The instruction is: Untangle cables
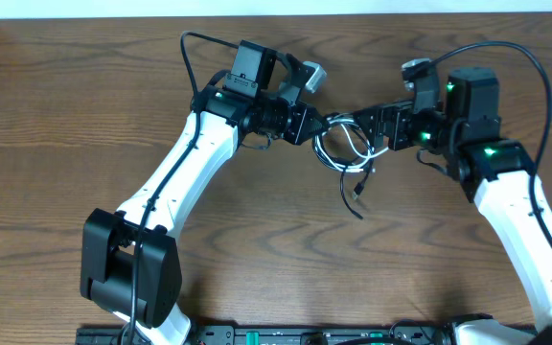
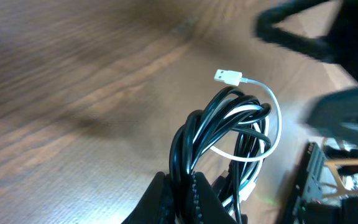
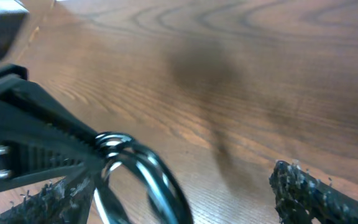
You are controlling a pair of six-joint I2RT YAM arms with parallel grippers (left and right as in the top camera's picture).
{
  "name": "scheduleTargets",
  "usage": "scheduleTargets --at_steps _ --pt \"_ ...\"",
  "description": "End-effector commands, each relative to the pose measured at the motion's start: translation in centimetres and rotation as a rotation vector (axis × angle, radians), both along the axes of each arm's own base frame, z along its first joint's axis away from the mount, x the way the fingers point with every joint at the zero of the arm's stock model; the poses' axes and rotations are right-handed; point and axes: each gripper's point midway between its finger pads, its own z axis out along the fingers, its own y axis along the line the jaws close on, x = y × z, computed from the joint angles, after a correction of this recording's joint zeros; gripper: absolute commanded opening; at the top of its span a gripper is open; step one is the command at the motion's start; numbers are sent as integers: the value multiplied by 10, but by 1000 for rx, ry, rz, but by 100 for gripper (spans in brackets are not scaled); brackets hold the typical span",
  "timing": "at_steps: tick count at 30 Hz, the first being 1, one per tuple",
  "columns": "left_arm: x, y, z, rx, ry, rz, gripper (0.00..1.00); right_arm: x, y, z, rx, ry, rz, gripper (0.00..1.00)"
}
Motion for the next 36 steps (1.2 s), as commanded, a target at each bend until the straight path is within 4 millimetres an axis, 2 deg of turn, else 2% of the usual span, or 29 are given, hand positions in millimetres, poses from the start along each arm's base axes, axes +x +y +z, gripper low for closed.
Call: scheduleTargets --at_steps 1,3,5,7,14,18,21,25,31,36 --pt "-9 -6 11 -60 -10 -72 7 3 10 -5 -42 -32 67 87" --pt "-9 -4 11 -57 -5 -67 7 0 16 -10 -53 -32 114 83" --pt "-6 -1 10 -55 1 -51 7 -7 29 -15 -62 -51 209 72" --pt "-4 3 10 -56 13 -35 8 -10 35 -22 -79 -52 249 65" --pt "1 13 9 -54 38 0 7 -9 38 -51 -95 24 264 47" --pt "2 16 8 -51 48 9 7 -8 36 -68 -108 70 255 24" --pt "3 18 8 -52 57 20 7 2 19 -81 -153 134 118 3" --pt "14 30 -3 15 98 138 8 11 -3 -89 -196 192 -61 1" --pt "18 36 -8 53 96 176 7 11 -11 -94 -205 229 -127 1" --pt "22 40 -11 71 115 226 7 5 -52 -111 -298 340 -403 1"
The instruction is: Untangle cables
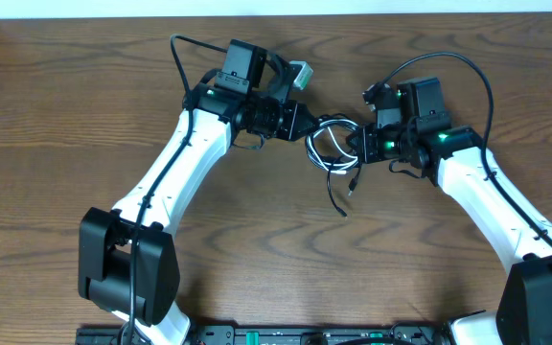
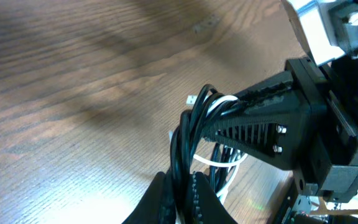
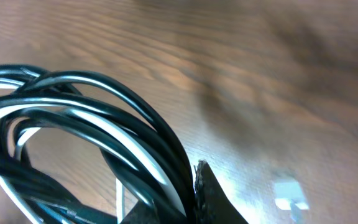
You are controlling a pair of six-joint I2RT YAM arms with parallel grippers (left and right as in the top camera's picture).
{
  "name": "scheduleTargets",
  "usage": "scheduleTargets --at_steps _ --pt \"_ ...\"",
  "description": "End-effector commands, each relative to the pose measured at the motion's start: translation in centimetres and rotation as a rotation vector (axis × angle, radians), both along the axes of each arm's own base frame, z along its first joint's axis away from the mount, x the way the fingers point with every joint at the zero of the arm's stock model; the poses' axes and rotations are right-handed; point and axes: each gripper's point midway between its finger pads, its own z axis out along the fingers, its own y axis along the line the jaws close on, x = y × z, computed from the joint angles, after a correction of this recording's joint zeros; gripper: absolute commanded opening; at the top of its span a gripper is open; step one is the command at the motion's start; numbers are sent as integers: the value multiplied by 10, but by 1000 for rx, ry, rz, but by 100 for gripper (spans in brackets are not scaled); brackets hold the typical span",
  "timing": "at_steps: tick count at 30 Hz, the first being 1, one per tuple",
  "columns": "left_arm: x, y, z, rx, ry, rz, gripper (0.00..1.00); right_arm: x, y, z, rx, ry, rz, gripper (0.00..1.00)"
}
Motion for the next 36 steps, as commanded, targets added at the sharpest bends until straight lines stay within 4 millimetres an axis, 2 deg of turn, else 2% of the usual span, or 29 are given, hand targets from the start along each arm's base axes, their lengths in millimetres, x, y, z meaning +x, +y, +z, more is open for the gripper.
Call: scheduleTargets --at_steps 1,4,8,12,16,20,26,31,33,34,36 --pt "15 22 -3 56 11 112 7 15 -76 -21 -240 42 -388 1" --pt "18 27 -1 80 -1 148 7 9 -87 -25 -286 70 -441 1" --pt "23 38 7 126 -48 199 7 6 -91 -28 -306 82 -457 1" --pt "24 42 13 141 -71 215 7 8 -85 -26 -284 75 -437 1" --pt "21 39 7 136 -28 235 7 10 -73 -24 -233 71 -385 1" --pt "16 27 -4 118 77 291 8 11 -69 -23 -211 67 -375 1" --pt "-3 -8 -33 121 243 320 8 11 -69 -23 -211 66 -375 1" --pt "-12 -25 -51 126 350 366 17 11 -69 -23 -211 67 -375 1" --pt "-13 -31 -59 128 368 369 17 11 -69 -23 -210 67 -375 1" --pt "-12 -34 -61 125 372 371 21 11 -69 -23 -210 67 -375 1" --pt "-10 -40 -67 112 399 393 24 11 -69 -23 -210 66 -375 1"
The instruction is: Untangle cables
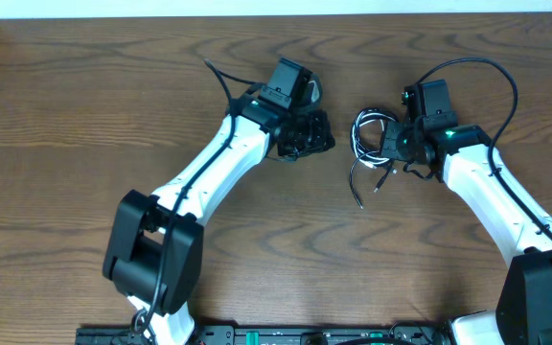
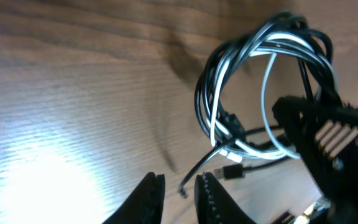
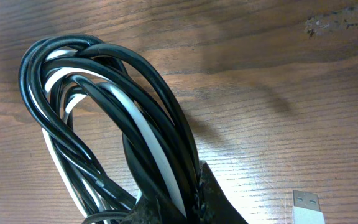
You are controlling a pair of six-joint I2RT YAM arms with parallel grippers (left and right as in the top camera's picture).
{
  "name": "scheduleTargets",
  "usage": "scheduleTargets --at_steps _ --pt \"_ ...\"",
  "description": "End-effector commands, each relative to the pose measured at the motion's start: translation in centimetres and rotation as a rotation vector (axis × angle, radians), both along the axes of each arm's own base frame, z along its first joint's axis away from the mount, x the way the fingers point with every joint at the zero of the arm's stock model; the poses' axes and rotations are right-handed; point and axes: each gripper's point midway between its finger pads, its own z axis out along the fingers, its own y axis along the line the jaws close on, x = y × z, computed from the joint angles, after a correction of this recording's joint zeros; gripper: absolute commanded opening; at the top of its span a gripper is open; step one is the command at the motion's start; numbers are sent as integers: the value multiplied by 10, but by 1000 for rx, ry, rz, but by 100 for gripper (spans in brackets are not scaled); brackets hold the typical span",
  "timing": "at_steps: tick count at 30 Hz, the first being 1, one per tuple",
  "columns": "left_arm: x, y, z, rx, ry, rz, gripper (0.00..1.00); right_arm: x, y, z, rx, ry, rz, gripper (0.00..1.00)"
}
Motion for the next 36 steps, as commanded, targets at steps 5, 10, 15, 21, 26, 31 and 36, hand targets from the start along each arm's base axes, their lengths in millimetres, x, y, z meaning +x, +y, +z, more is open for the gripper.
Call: scheduleTargets --at_steps 5,10,15,21,26,31,36 --pt "12 -26 -20 -65 48 72 25 1 4 1 7 -6 9 1" --pt "23 -46 -24 -118 7 73 25 1 4 1 7 -6 9 1" --pt "20 -66 -31 -138 -14 37 24 1 4 1 7 -6 9 1" --pt "20 -67 -41 -117 -10 41 8 1 4 1 7 -6 9 1" --pt "22 -64 -43 -101 -21 55 8 1 4 1 7 -6 9 1" --pt "27 -59 -47 -64 -68 40 8 0 4 1 6 -2 9 1" --pt "41 -40 -39 -41 -138 18 7 -3 1 -1 -7 11 5 1"
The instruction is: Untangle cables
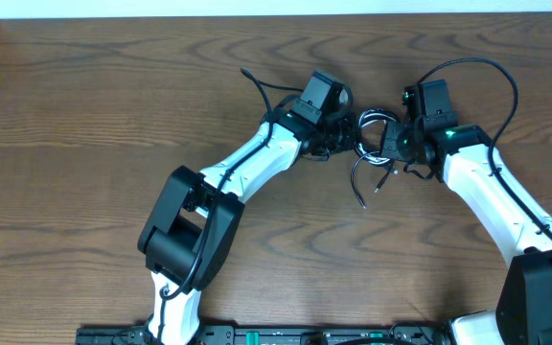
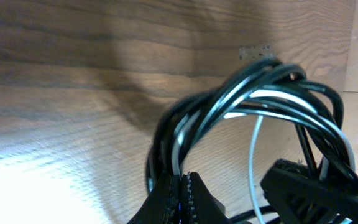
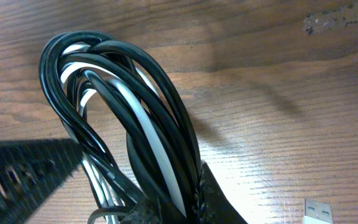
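A coil of black and white cables [image 1: 370, 126] hangs between my two grippers at the back of the wooden table [image 1: 84, 115]. My right gripper [image 1: 392, 144] is shut on the coil's right side; in the right wrist view the loop [image 3: 126, 106] rises from its fingers [image 3: 213, 199]. My left gripper [image 1: 352, 134] is shut on strands at the coil's left side [image 2: 253, 106], its fingertips [image 2: 194, 190] pressed together on them. Loose cable ends [image 1: 358, 196] trail down onto the table. A white USB plug [image 3: 319, 211] lies beside the right fingers.
The arms' own black cables arc above both wrists [image 1: 468, 65]. A light strip runs along the table's far edge [image 1: 257, 8]. A black rail lies along the near edge [image 1: 286, 335].
My left gripper was slightly open and apart from the coil, to its left. Now it is at the coil and shut on its strands. The right gripper still holds the coil in the same place.
First my left gripper held the coil while the right stood open beside it. Then both were shut on it. Then the left had let go and stood apart, the right keeping the coil. Now both grip it again.
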You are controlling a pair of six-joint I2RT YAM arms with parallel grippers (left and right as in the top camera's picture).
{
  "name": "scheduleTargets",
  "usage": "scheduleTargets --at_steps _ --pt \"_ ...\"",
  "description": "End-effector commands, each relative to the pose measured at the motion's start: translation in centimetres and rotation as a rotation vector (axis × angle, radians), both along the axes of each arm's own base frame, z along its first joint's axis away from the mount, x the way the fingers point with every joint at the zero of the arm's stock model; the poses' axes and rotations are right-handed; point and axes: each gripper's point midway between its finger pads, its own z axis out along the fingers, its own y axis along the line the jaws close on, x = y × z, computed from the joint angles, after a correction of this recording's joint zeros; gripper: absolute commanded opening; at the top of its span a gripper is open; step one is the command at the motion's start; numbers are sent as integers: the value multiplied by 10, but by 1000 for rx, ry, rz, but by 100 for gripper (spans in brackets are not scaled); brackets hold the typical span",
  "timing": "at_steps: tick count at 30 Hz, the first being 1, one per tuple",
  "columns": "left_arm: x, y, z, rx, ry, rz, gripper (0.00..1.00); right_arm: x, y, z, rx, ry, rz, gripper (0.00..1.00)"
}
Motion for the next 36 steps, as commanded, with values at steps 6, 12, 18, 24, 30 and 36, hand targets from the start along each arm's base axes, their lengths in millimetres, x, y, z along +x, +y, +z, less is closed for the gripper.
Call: scheduleTargets --at_steps 6,12,18,24,30,36 --pt "36 70 14 141 -115 77 8 -3 -1 -2 -18 11 2 1" --pt "38 97 10 201 -103 89 7 -3 -1 -2 -18 11 2 1" --pt "18 70 19 82 -65 -31 28 -4 0 -2 -15 14 4 1" --pt "0 40 18 75 -77 -101 51 -3 0 -2 -14 11 4 1" --pt "-5 18 7 72 -102 -141 48 -3 0 -2 -14 11 4 1" --pt "0 23 -12 116 -90 -111 34 -3 0 -2 -14 11 5 1"
